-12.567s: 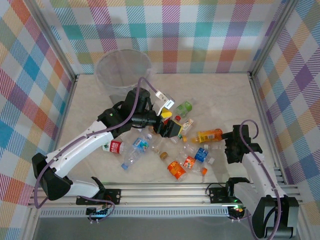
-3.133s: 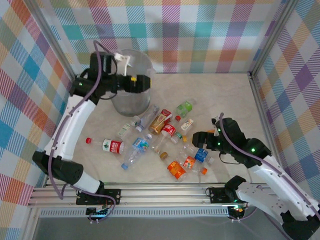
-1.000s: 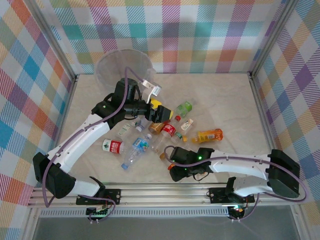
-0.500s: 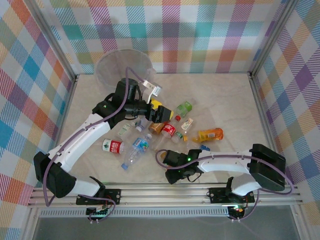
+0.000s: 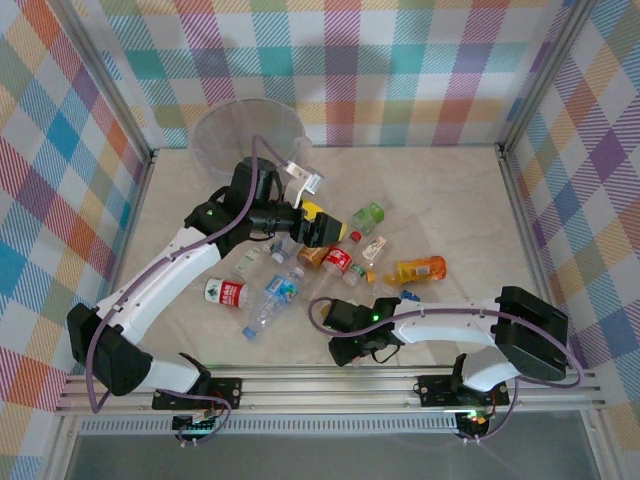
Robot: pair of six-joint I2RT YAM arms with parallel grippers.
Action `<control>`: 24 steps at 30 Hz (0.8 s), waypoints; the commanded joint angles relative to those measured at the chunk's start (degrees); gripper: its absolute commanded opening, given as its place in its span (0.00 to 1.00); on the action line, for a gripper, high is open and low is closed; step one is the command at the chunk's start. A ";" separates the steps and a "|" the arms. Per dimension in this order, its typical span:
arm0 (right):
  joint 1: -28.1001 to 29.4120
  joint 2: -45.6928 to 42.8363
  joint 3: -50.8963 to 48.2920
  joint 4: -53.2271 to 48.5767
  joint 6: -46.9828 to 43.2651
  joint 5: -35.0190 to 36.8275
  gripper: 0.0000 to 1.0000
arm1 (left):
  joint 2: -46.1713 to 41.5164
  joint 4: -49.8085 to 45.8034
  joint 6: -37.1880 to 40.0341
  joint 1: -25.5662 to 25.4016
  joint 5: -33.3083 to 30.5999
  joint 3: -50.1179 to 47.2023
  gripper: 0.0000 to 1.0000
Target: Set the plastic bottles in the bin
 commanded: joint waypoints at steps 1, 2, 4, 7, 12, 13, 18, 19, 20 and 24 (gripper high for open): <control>0.67 0.24 0.04 0.17 0.68 -0.51 0.77 | 0.24 -0.05 0.32 -0.41 1.33 1.15 1.00; 0.84 0.10 -0.17 0.23 0.49 -0.90 0.78 | 0.26 -0.05 0.27 -0.41 1.27 1.23 1.00; 1.30 -0.20 -0.63 0.14 0.29 -1.23 0.78 | 0.28 -0.17 0.30 -0.41 1.65 1.33 1.00; 1.57 -0.43 -0.96 -0.85 0.35 -1.20 0.76 | 0.13 -0.32 0.31 -0.50 1.81 1.41 1.00; 2.15 -1.16 -1.71 -1.46 0.72 -0.93 0.70 | 0.10 -0.33 0.32 -0.50 1.58 1.31 1.00; 2.21 -1.32 -1.81 -1.52 0.72 -0.88 0.70 | 0.15 -0.32 0.40 -0.50 1.64 1.24 1.00; 2.34 -1.18 -1.96 -1.71 0.90 -0.41 0.71 | 0.45 -0.35 0.34 -0.68 1.67 1.26 1.00; 2.36 -1.28 -1.95 -1.66 0.92 -0.38 0.72 | 0.37 -0.34 0.32 -0.68 1.66 1.29 1.00; 2.43 -1.47 -1.96 -1.47 0.96 -0.33 0.70 | 0.41 -0.34 0.31 -0.73 1.66 1.34 1.00; 2.44 -3.37 -2.29 -1.18 1.34 0.67 0.61 | 0.29 -0.42 0.12 -0.73 1.76 1.46 1.00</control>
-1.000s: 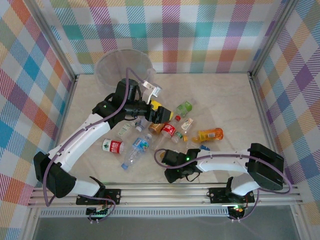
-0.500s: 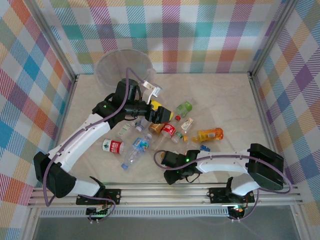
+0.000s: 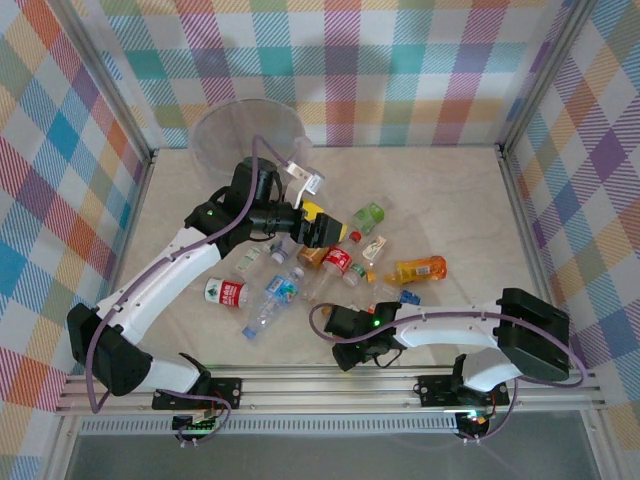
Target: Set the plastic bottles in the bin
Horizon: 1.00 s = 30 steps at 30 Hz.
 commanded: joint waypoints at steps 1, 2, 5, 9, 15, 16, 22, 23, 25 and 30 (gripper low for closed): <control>0.55 -2.73 -1.13 -0.51 0.79 0.97 0.60 | 0.25 -0.42 -0.01 -0.63 1.20 1.53 1.00; 0.53 -3.42 -1.09 -0.51 0.82 0.96 0.59 | 0.22 -0.44 0.03 -0.68 1.07 1.51 1.00; 0.58 -6.11 -1.39 -0.35 1.16 1.31 0.58 | 0.19 -0.52 -0.56 -0.72 1.25 1.88 1.00; 0.50 -10.55 -1.08 -0.12 1.84 2.33 0.56 | 0.01 -0.62 -2.87 -0.72 0.95 2.76 1.00; 0.27 -15.64 1.84 -1.29 4.14 6.45 0.53 | -0.75 -1.35 -7.47 -0.72 -2.25 4.64 1.00; 0.09 -15.89 2.89 -2.36 4.62 7.55 0.53 | -0.78 -1.86 -8.58 -0.72 -3.12 5.42 1.00; -0.97 -17.37 10.08 -6.93 2.82 12.24 0.52 | -4.04 -5.37 -15.71 -1.07 -8.89 7.34 1.00; -1.22 -17.80 11.12 -7.33 2.30 13.12 0.52 | -4.48 -6.55 -17.00 -1.07 -9.86 7.20 1.00; -1.81 -18.70 12.55 -7.06 1.34 14.01 0.52 | -6.25 -6.08 -19.78 -1.07 -9.67 5.14 1.00; -4.93 -20.79 15.63 -7.72 -0.40 14.83 0.52 | -11.32 0.40 -25.14 -1.10 -9.40 -0.25 1.00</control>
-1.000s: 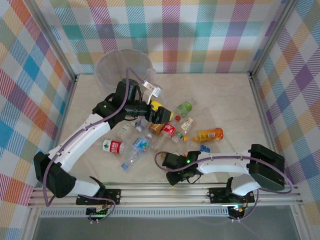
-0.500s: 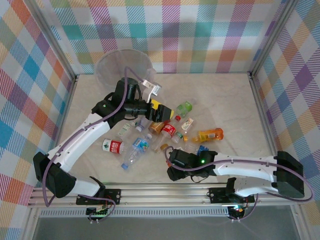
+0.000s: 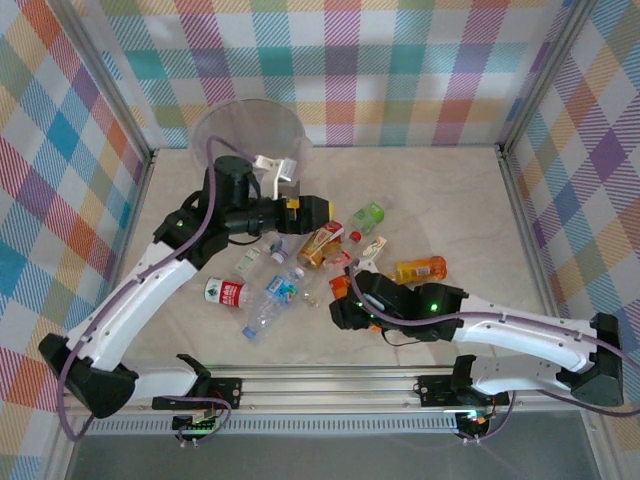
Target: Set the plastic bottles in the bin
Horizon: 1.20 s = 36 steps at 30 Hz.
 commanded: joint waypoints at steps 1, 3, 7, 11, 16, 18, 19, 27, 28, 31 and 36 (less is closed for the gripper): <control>-2.02 -1.31 3.91 -3.51 -2.05 2.81 0.52 | -2.67 4.09 -5.04 -0.69 -1.01 -1.72 1.00; -2.45 -2.02 5.85 -5.60 -3.35 3.86 0.52 | -3.07 5.77 -5.98 -0.77 -1.68 -1.89 1.00; -2.78 -3.97 7.44 -5.98 -5.50 3.20 0.52 | -4.05 8.15 -8.61 -0.83 -0.70 -3.83 1.00; -2.78 -6.49 7.44 -2.10 -7.52 -0.50 0.52 | -6.48 13.76 -11.47 -1.10 1.05 -8.18 1.00; -2.78 -8.23 6.33 3.07 -8.85 -3.97 0.53 | -7.34 16.51 -13.66 -1.21 3.08 -9.82 1.00; -2.78 -7.78 7.14 4.15 -9.96 -5.37 0.53 | -8.29 16.69 -14.54 -1.21 3.32 -10.81 1.00; -2.78 -7.36 7.71 4.26 -10.31 -5.74 0.53 | -8.85 16.84 -14.93 -1.21 3.19 -11.44 1.00; -2.78 -4.84 10.87 6.65 -12.22 -8.70 0.54 | -13.94 19.35 -20.34 -1.21 5.47 -16.68 1.00; -2.78 -4.32 11.13 6.96 -12.47 -9.37 0.54 | -13.74 20.39 -21.13 -1.21 6.93 -17.07 1.00; -2.78 -3.28 11.53 8.37 -12.93 -11.16 0.54 | -13.48 21.41 -21.74 -1.21 7.78 -17.97 0.98; -2.78 -1.44 12.21 10.53 -13.70 -12.14 0.54 | -13.12 25.95 -23.95 -1.30 9.62 -20.34 0.92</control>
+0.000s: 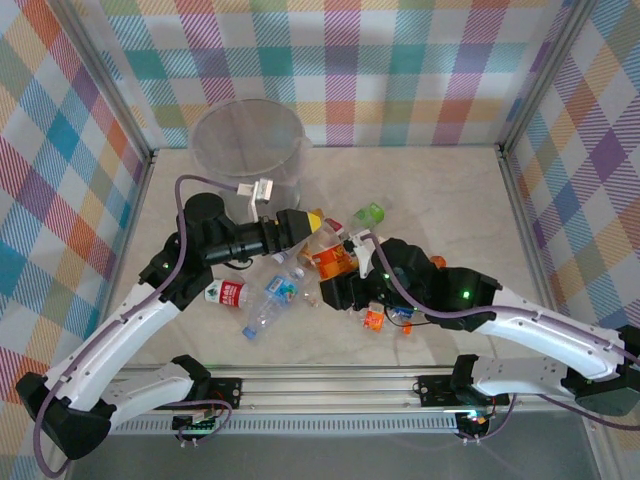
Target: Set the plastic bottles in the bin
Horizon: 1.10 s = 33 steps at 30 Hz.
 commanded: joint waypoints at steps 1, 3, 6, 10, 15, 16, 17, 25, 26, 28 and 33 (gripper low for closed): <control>-0.23 1.22 2.47 3.90 -1.70 -2.11 0.54 | 0.11 5.14 -2.13 -0.86 2.76 -1.45 0.92; -0.23 2.38 3.03 3.91 -1.69 -2.53 0.54 | -0.20 5.95 -1.50 -0.92 2.54 -1.98 0.89; -0.22 3.54 3.21 4.29 -1.41 -2.70 0.54 | -0.92 8.49 -1.46 -0.95 1.64 -3.16 0.83; -0.23 4.12 2.80 4.98 -1.14 -3.42 0.54 | -1.50 10.63 -1.54 -1.03 -0.18 -4.05 0.76; -0.22 4.04 2.00 4.95 -0.74 -2.52 0.54 | -0.85 10.84 -1.42 -1.03 0.32 -3.97 0.67; -0.23 4.04 1.90 4.97 -0.69 -2.44 0.54 | -0.87 10.91 -1.39 -1.03 0.21 -4.20 0.65; -0.23 4.19 1.85 5.08 -0.65 -2.35 0.54 | -0.93 11.10 -1.38 -1.02 -0.09 -4.32 0.62; -0.23 4.74 1.72 5.09 -0.21 0.21 0.54 | -0.83 12.27 -1.15 -1.21 1.63 -5.69 0.79; -0.23 4.74 1.87 5.07 -0.21 0.58 0.54 | -0.81 12.76 -1.20 -1.30 2.29 -6.00 0.79; -0.23 4.59 1.81 5.46 -0.25 1.02 0.54 | -0.61 12.75 -1.08 -1.60 3.03 -6.33 0.78; -0.32 5.01 2.40 5.69 -0.83 1.73 0.54 | -0.22 12.17 -0.67 -2.56 3.28 -7.29 0.77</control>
